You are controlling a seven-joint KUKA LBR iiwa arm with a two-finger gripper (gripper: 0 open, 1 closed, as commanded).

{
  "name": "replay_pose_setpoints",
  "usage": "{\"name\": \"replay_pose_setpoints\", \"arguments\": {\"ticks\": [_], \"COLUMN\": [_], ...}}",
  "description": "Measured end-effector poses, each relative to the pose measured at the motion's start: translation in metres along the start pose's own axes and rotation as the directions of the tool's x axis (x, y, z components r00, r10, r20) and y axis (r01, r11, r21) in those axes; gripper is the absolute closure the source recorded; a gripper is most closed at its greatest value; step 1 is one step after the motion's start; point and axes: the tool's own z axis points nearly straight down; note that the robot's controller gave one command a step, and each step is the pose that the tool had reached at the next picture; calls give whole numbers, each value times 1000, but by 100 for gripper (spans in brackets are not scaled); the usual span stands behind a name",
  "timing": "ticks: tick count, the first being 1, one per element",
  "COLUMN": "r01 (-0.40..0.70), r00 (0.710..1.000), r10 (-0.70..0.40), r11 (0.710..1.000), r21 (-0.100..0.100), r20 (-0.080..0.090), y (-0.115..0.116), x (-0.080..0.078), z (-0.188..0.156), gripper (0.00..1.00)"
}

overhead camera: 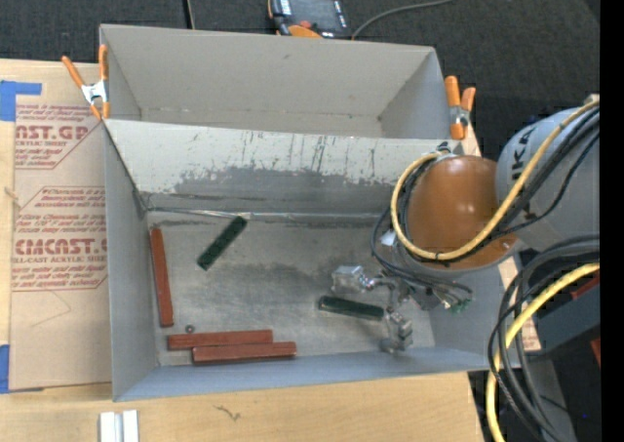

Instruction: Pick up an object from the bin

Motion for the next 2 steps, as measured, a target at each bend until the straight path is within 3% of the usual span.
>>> {"name": "replay_pose_setpoints", "arguments": {"ticks": [1,2], "r01": [-7,40], "r00": [1000,999], "r10": [7,-40], "r11": [1000,999], "r21": [3,11], "r20": [-1,4], "y": [-4,-29], "x": [3,-11], "z": [0,-127], "gripper": [100,100]}}
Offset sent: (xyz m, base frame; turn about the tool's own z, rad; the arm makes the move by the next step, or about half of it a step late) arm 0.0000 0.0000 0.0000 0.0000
